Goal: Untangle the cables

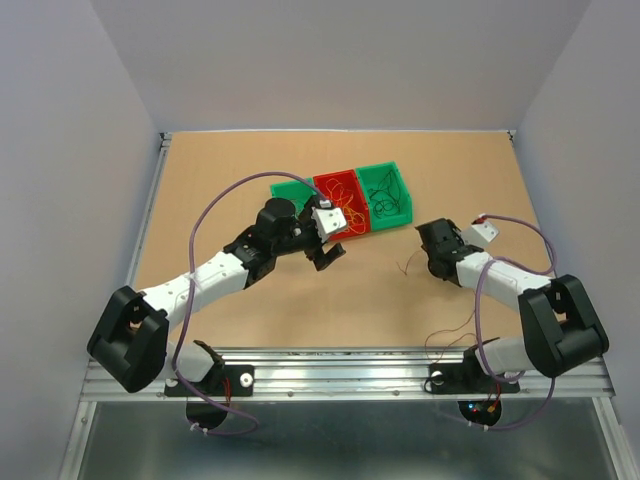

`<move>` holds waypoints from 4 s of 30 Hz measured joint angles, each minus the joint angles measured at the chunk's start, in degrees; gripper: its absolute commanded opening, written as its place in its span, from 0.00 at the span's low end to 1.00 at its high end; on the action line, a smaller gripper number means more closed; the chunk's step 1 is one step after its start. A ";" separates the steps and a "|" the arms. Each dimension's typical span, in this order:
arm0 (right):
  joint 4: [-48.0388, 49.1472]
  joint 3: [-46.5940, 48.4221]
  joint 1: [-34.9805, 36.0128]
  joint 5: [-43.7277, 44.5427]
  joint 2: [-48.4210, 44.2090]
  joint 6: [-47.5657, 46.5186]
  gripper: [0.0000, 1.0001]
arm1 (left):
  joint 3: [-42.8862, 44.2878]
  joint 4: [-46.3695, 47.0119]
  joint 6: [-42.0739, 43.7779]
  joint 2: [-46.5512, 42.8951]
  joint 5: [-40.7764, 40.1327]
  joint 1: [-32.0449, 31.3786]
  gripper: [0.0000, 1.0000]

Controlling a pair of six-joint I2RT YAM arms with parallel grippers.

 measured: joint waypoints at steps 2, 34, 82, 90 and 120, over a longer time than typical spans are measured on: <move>1.14 -0.90 0.02 -1.09 -1.03 -0.48 1.00 | 0.00 0.00 0.00 0.28 -0.02 0.00 0.99; 5.44 0.39 4.59 -3.48 6.51 -0.15 1.00 | 0.00 -0.44 0.20 1.49 -0.39 0.00 0.99; 45.53 -13.09 20.41 -43.45 -12.70 -27.15 0.01 | -1.77 2.69 -3.23 -2.73 9.75 2.25 0.99; 48.92 -4.96 21.44 -44.89 -8.87 -29.46 0.01 | -1.55 2.23 -5.64 1.62 11.63 2.32 0.99; 60.92 1.88 27.36 -44.98 -1.46 -32.65 0.01 | 1.64 5.27 -16.00 6.05 17.27 12.74 0.00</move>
